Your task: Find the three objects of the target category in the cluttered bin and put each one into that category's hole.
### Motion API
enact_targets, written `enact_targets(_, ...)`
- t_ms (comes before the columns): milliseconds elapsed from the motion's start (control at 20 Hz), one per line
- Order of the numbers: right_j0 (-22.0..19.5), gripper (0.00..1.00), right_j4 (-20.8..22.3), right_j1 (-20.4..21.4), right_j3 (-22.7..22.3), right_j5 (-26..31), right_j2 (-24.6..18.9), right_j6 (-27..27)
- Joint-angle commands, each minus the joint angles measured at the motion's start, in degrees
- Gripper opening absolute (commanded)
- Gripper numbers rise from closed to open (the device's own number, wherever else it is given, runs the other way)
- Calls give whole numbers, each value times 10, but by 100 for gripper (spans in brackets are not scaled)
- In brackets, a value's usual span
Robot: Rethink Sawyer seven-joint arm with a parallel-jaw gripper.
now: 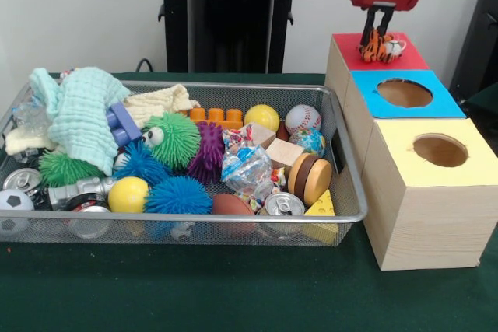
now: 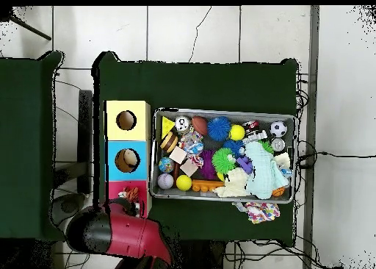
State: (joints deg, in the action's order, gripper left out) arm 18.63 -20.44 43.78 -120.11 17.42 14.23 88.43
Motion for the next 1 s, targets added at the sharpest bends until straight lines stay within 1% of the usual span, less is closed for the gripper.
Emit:
enact_targets(50, -40, 0, -6, -40, 20, -38, -20, 126)
enact_targets(250, -42, 0, -2, -47, 13, -53, -22, 128)
enact_targets(500, -45, 0, 2, -44, -5, -70, -30, 129)
enact_targets(600, -44, 0, -3, -52, -1, -73, -37, 134)
enact_targets(700, -45, 0, -9, -74, 8, -93, -51, 142)
enact_targets(850, -45, 0, -13, -103, 24, -118, -60, 148)
enact_targets(1000, -44, 0, -14, -115, 27, -128, -63, 152)
